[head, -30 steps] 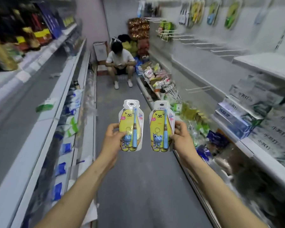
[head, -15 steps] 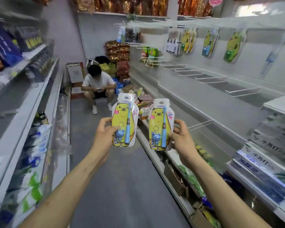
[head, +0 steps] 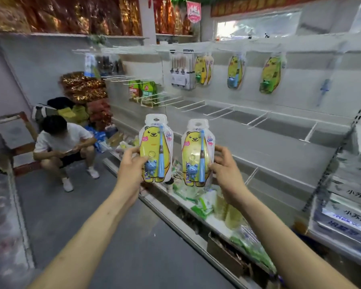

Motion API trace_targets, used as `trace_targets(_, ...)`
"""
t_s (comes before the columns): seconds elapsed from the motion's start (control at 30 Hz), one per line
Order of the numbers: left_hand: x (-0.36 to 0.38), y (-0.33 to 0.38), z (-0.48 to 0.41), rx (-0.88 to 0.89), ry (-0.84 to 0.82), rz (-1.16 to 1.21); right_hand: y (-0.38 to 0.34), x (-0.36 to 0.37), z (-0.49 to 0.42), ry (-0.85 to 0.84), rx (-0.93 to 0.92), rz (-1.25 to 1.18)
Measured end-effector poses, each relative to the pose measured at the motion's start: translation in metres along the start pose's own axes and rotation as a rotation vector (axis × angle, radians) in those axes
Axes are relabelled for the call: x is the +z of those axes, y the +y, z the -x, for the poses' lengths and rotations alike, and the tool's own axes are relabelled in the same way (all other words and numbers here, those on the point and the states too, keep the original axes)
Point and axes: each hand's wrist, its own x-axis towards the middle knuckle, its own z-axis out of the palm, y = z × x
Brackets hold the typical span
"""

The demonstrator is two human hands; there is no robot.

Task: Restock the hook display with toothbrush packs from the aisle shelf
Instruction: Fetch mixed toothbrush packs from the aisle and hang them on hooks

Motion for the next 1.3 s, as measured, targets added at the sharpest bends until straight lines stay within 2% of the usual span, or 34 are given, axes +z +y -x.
trace_targets(0.17, 0.021, 0.004, -0.099, 0.006, -0.081, 0.038, -0.005, 0.020, -0.083, 0.057, -0.073, 0.011)
trace_targets(0.4, 0.019, 0.026, -0.230, 0.047, -0.112, -0.038, -0.023, 0.046, -0.215, 0.103, -0.144, 0.017)
trace_targets(0.57, 0.043, 0.032, -0.302, 0.060, -0.180, -0.022, -0.029, 0.046, -0.273, 0.207, -0.164, 0.050)
trace_targets(1.03, 0.179, 0.029, -0.434, 0.023, -0.626, 0.101, -0.078, 0.000, -0.321, 0.645, -0.248, 0.181)
trace_targets(1.3, 0.206, 0.033, -0.487, 0.022, -0.757, 0.110, -0.095, 0.035, -0.343, 0.720, -0.302, 0.214)
